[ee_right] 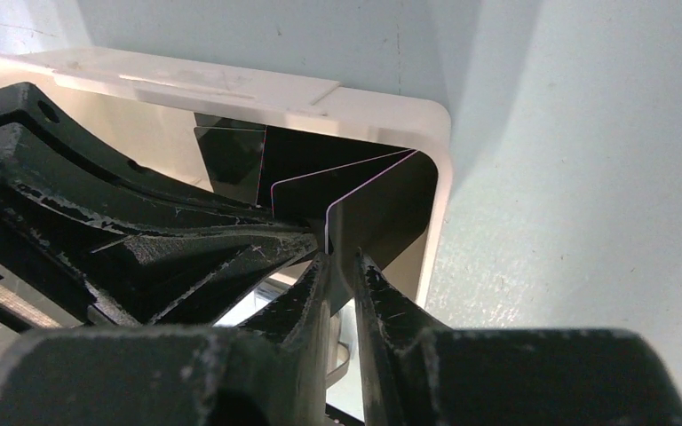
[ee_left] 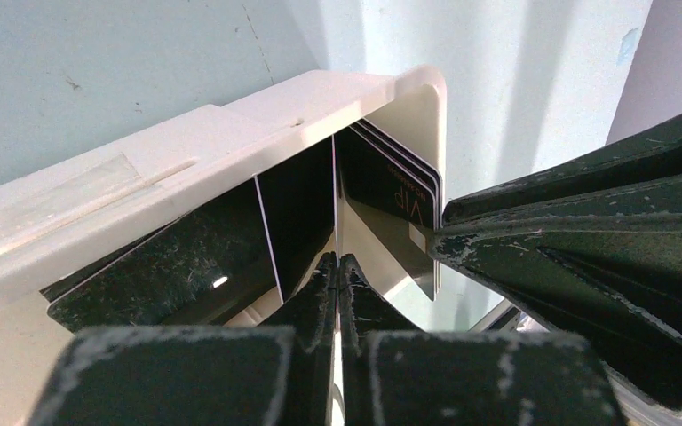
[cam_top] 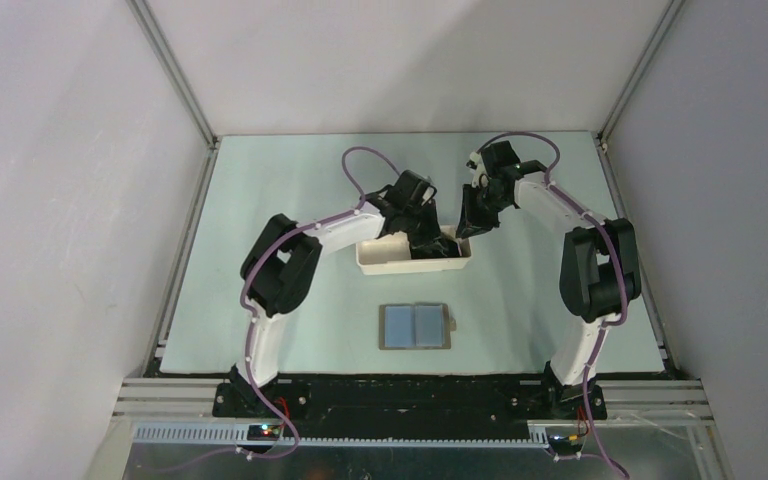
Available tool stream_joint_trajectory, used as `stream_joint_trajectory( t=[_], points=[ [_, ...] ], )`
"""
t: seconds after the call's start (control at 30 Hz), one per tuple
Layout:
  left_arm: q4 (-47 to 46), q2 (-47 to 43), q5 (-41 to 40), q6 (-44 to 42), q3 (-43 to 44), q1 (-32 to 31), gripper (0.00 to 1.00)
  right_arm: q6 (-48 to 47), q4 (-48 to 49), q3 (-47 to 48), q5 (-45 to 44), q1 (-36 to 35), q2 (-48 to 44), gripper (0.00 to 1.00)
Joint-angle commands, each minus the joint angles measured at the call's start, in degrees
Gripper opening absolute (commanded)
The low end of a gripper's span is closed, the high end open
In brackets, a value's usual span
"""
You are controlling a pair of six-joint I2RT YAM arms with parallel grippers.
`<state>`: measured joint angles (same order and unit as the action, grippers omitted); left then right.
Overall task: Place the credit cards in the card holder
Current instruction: Pick up the credit card from the storage box.
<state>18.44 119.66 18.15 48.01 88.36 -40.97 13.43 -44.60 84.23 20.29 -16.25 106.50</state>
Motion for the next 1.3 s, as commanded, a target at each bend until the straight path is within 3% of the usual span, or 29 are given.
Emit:
stream_joint_trajectory(
  t=[0.0, 0.47, 0.67, 0.77, 0.83, 1.0, 1.1, 1.27],
  points=[
    [-0.7, -6.5, -2.6, -0.5, 0.9, 0.0, 0.00, -0.6, 0.4, -0.4, -0.4, 0.6, -2.6, 0.21],
    [-0.7, -17.8, -6.2, -0.7, -8.1, 4.8, 0.00, 0.5, 1.6, -0.1, 3.7, 0.3, -3.4, 0.28],
    [-0.6, -24.4, -7.6, -1.1, -13.9, 6.8, 0.00, 1.0, 2.2, -0.2, 7.2, 0.2, -4.3, 0.47],
    [-0.6, -28.2, -7.4, -2.1, -16.9, 7.7, 0.00, 1.7, 3.6, -1.7, 11.6, 0.9, -6.7, 0.64],
    [-0.7, -31.2, -6.8, -2.4, -18.4, 8.3, 0.00, 3.1, 6.6, -4.1, 16.7, 2.1, -8.9, 0.73],
    [-2.8, -39.5, -3.4, -1.5, -22.2, 8.5, 0.00, 11.4, 18.4, -13.0, 30.0, 5.8, -15.1, 0.84],
    [-9.8, -43.6, 0.4, 1.5, -25.7, 8.5, 0.00, 17.2, 25.5, -16.5, 38.0, 6.7, -18.8, 0.85],
    [-25.9, -49.7, 7.0, 12.9, -35.0, 8.6, 0.00, 33.3, 45.1, -23.8, 45.9, 6.7, -23.9, 0.84]
  ],
)
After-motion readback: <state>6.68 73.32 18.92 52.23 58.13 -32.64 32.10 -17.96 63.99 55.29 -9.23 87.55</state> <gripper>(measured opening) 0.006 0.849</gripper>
